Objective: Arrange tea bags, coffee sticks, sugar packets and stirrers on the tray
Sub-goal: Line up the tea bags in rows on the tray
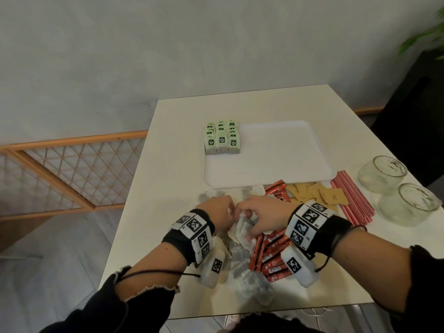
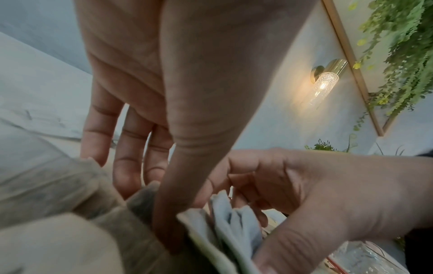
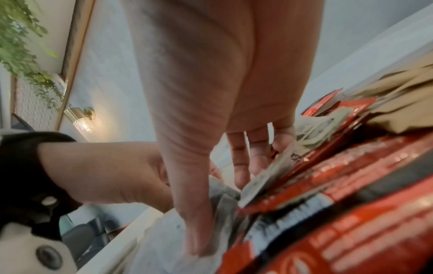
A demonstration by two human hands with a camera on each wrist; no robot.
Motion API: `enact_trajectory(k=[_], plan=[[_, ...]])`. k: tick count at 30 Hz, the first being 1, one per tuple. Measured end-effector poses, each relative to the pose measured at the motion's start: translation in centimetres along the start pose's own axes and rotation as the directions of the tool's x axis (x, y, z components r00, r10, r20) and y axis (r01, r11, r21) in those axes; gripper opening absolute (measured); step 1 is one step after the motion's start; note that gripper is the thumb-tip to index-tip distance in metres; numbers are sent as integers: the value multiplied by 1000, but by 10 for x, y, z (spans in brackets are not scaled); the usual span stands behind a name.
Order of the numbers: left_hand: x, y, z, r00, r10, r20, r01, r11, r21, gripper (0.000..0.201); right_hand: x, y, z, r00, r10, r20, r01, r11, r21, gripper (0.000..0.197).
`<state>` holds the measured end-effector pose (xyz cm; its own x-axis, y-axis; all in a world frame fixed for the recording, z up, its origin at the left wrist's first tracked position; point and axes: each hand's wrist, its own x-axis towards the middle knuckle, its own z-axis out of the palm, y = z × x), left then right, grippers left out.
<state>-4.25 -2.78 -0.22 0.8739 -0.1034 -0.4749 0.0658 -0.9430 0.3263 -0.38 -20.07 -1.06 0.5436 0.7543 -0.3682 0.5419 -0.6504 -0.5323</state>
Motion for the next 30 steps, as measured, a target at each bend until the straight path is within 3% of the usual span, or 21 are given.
enact_trajectory(k=[6,9,13,15,17,20,25,30], plan=[[6,2,-8,1000,3,-14,-3,1000,-1,27,0,2,-2,998,10,-58,-14,998,-67,31],[5,1,-21,995,44,-89,-45,999,-7,27,-1,6,-4,994,-8,-108,1,998,-58,26],[4,-9,-32,978,21,-209,-55,985,-161,20,-1,7,-8,987,23,-157,-9,996,85,17],[4,-12,-33,973,-29,-229,-48,946,-321,19,-3,8,-13,983,40,-180,-9,985,174,17],[5,-12,-31,968,-114,-224,-36,818,-573,18,-5,9,-22,972,57,-226,3,967,256,21],[5,-3,-26,978,-175,-113,-6,515,-857,10,-5,11,-36,935,117,-334,32,912,408,22],[7,24,-17,996,-94,3,23,216,-976,17,-2,11,-47,833,313,-456,88,739,668,21],[18,34,-14,995,-68,72,61,-146,-987,36,3,11,-42,792,385,-474,86,698,711,14]])
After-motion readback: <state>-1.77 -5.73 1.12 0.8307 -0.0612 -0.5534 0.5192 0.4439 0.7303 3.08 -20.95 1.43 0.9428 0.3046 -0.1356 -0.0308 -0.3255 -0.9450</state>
